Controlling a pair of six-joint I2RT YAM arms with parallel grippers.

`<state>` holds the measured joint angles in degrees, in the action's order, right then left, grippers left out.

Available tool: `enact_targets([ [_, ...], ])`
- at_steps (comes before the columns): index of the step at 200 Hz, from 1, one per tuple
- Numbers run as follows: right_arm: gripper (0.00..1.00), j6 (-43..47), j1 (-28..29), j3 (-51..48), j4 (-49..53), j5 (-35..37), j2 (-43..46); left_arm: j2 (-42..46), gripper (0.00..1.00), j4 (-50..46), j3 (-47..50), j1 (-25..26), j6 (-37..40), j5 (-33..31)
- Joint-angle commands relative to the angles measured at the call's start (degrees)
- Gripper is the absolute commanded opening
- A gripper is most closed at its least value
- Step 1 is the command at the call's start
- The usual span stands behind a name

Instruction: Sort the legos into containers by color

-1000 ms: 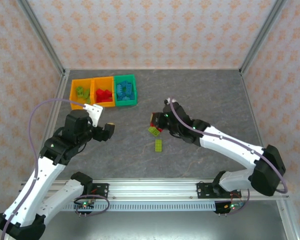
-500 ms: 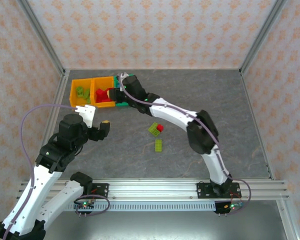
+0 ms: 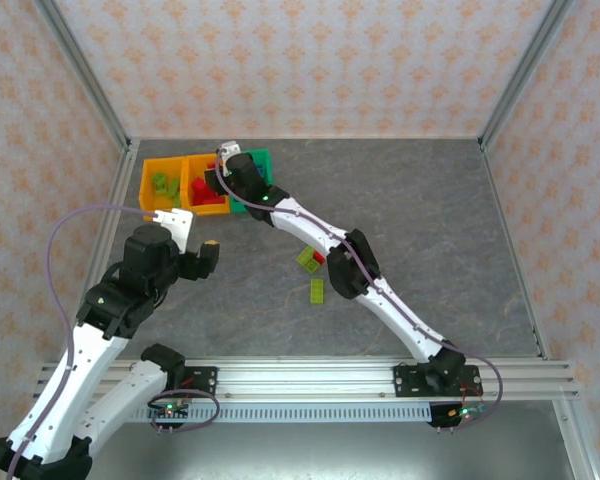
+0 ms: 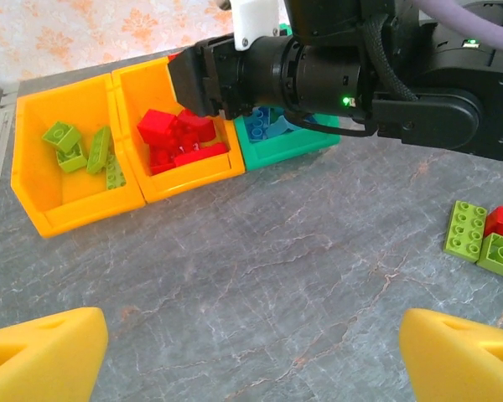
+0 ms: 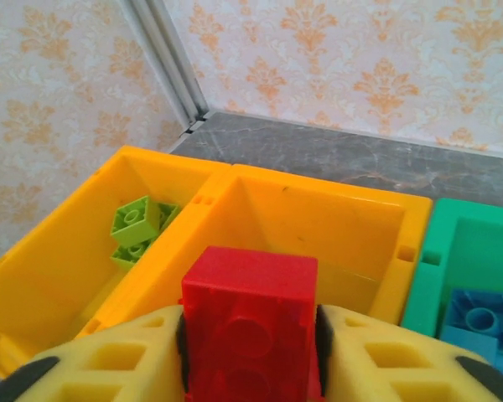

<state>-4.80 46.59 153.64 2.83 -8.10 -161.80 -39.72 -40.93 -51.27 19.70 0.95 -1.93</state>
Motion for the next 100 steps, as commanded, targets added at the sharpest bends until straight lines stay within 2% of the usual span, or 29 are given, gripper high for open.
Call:
enact_targets([
  [1,0.72,1.73,-0.22,1.46,-4.85,0.92,1.27,-0.09,0.9,0.59,0.2,-0.48,0.51,-1.65],
  [23,0.82,0.08,-0.18,-0.53,-1.45,-1.63,5.57,-0.21,0.9,0.52,0.34,-0.46,0.68,-2.27],
  [54,0.91,-3.64,-0.44,-11.21,4.8,-7.13,18.09,-0.27,0.9,-0.04,0.27,-0.46,0.81,-1.83],
  [100,0.93,-5.51,-0.88,-27.28,21.95,-4.53,36.95,-1.03,0.91,0.21,0.29,-0.46,1.7,2.38],
])
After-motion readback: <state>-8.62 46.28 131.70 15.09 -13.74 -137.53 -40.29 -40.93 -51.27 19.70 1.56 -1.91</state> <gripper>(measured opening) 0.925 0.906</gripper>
